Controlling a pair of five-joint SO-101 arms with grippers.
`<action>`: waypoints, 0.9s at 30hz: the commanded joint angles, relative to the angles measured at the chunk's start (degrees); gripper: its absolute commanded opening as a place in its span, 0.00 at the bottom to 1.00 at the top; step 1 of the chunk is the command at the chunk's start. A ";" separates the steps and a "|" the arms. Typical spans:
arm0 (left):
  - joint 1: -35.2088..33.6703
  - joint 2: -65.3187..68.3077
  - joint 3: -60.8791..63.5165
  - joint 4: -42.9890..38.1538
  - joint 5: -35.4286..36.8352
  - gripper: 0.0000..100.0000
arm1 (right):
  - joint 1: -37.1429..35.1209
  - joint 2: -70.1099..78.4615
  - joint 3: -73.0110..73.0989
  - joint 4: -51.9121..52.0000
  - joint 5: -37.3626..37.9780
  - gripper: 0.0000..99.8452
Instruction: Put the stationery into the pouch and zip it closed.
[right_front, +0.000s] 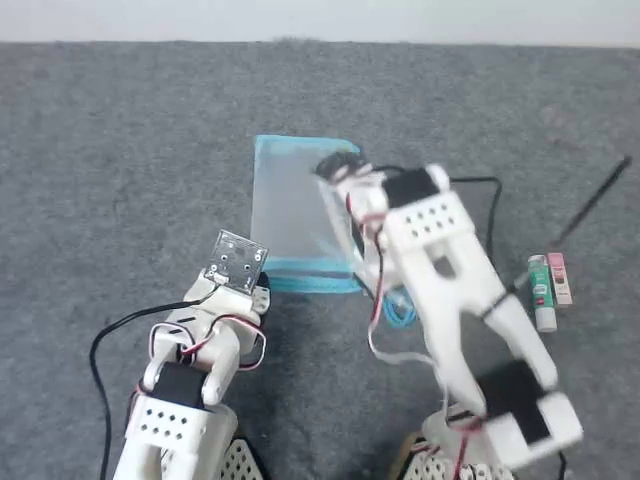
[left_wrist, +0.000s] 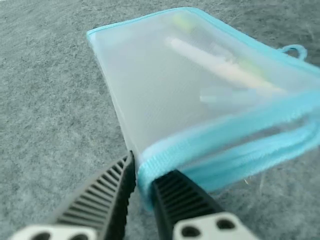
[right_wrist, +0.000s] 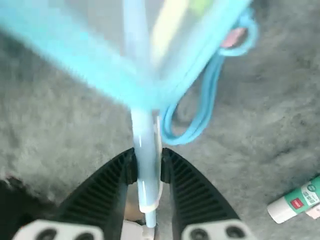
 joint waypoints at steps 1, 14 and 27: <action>0.35 -0.88 -3.74 -1.14 0.70 0.01 | 1.71 8.40 -13.80 2.68 -4.48 0.01; 0.35 -0.88 -2.07 -4.57 0.70 0.01 | -4.26 19.91 -30.07 5.41 -9.67 0.01; 0.44 -0.79 -2.07 -4.57 0.70 0.01 | -10.42 20.26 -40.88 5.05 -6.24 0.12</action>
